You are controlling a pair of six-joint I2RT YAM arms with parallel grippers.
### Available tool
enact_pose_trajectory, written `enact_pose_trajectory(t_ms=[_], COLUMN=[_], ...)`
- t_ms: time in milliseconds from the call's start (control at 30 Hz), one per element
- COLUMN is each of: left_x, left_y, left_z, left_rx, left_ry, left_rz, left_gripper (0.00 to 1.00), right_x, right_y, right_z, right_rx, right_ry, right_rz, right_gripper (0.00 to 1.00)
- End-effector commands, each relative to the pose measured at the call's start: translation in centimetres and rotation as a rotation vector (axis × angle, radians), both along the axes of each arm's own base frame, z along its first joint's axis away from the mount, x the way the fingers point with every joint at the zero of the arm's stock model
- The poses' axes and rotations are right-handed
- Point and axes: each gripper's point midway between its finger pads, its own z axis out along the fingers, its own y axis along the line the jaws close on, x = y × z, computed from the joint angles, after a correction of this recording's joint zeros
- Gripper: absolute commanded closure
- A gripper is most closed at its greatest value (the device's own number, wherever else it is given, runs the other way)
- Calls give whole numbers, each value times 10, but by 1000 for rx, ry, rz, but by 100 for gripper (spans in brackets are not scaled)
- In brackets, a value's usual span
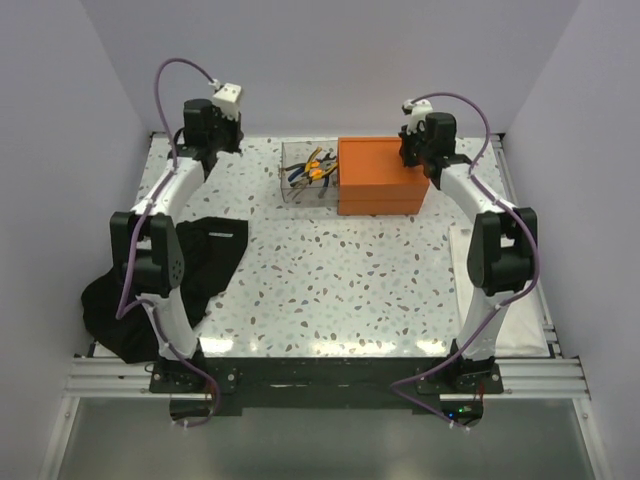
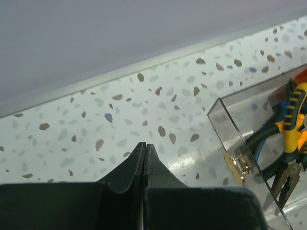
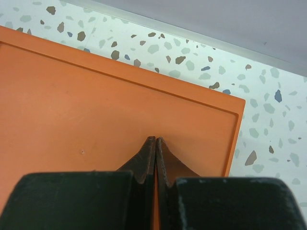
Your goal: Sort the tools into containers
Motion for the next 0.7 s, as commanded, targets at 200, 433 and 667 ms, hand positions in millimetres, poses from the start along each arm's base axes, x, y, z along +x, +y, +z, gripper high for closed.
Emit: enact_pose_trajectory(t_ms=[200,433,667], left_x=[-18,-32,-52], left_y=[-84,-148,-220], left_z=[-54,-58,-72], left_rx=[42,16,-27], left_ry=[82,91,126], left_rz=[-233,-357,-488], left_gripper=[100,100,100], right_x=[-51,-54,-54], right_y=[-18,-17,-17], right_z=[-119,-123,-124], right_rx=[-87,-88,-86], right_ry=[387,396,400], right_rz=[-35,-33,-34], right_gripper=[100,100,100])
